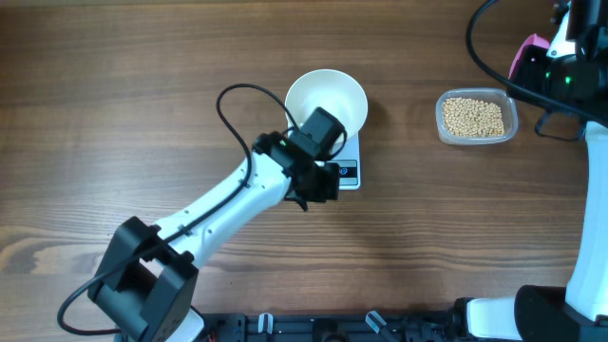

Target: Scoop item into bowl and weigh 150g on scale

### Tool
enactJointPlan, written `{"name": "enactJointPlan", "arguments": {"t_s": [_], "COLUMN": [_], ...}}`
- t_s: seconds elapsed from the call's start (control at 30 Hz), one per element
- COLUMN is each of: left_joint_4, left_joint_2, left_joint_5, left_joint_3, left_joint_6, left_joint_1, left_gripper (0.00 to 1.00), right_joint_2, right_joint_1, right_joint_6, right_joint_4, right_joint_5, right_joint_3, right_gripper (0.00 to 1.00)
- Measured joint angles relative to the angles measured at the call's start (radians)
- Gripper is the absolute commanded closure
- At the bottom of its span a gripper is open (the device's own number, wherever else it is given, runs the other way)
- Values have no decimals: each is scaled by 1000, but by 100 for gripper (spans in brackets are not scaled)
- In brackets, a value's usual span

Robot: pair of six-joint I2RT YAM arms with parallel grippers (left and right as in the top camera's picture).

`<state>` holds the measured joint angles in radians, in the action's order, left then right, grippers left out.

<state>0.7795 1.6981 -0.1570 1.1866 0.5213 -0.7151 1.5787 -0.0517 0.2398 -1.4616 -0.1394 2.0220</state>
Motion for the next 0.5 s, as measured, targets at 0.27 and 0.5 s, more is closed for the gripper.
{"name": "enactJointPlan", "arguments": {"t_s": [0.27,0.5], "left_joint_4": [-115,-315], "left_joint_2": [0,0], "left_joint_5": [138,215], "left_joint_3": [-94,-165], "left_joint_6": [0,0], "left_joint_1": [-73,-79], "left_gripper": [96,96], "right_joint_2": [0,0], "right_joint_1": [0,0], "right_joint_6": [0,0], "right_joint_4": [42,82], "right_joint_5": [0,0], "right_joint_3": [0,0], "right_gripper": [96,96]}}
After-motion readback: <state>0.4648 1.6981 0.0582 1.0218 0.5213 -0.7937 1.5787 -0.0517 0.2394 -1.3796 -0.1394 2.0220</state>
